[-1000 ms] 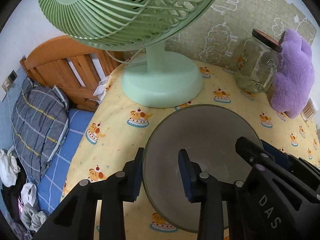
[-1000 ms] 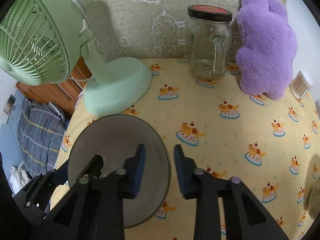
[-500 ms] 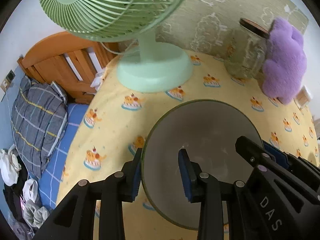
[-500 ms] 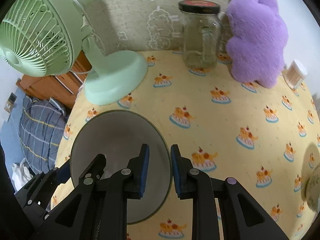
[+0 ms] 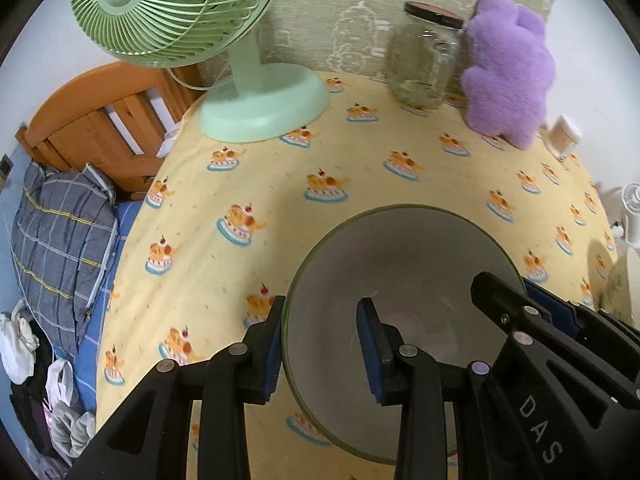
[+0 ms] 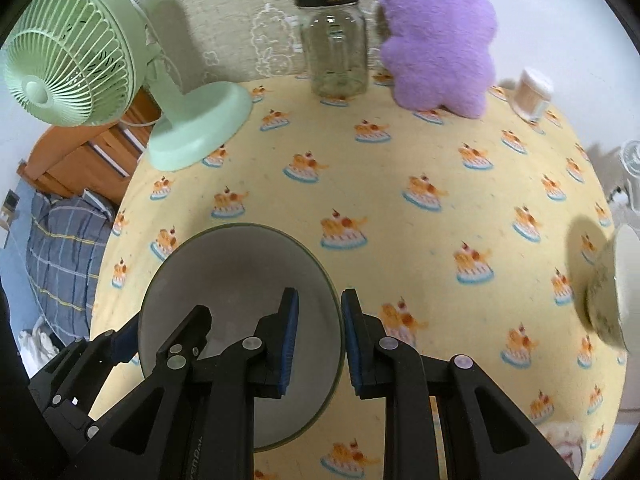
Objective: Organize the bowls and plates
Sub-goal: 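Carry the glass bowl back toward the plate stack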
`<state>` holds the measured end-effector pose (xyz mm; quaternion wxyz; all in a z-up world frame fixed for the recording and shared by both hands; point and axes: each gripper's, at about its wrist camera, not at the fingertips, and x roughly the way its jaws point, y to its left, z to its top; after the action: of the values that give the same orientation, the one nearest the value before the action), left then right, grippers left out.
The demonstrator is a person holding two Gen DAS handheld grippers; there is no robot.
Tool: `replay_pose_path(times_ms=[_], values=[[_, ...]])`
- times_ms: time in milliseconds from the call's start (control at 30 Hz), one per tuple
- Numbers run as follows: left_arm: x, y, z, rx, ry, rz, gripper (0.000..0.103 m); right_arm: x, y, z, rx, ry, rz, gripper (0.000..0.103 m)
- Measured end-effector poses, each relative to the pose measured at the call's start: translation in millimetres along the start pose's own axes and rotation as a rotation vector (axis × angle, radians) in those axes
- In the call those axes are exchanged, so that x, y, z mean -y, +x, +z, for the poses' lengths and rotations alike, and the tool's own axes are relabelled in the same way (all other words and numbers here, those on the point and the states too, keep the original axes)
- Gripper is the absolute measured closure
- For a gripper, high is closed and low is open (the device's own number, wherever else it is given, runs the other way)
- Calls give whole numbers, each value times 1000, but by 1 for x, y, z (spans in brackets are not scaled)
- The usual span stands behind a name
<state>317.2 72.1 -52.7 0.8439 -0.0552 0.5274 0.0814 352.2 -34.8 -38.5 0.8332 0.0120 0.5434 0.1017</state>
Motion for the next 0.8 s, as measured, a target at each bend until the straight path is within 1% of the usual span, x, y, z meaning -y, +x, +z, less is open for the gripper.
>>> replay_pose_path(times_ms=[133,267,567,800], values=[[3,-17,-11,12,24,-28,70,1,-18,-12,15,13,-26,77],[2,-33,-15,24,46,-49,70,1,-40,-22,33,37,-36,77],[-12,-85,-28,88,59,-56,70,-14,-91,-40,101,62,-31,78],[-16,-115,-48,105,83,-75,70,-20,-125,-64,129,92,-40,77]])
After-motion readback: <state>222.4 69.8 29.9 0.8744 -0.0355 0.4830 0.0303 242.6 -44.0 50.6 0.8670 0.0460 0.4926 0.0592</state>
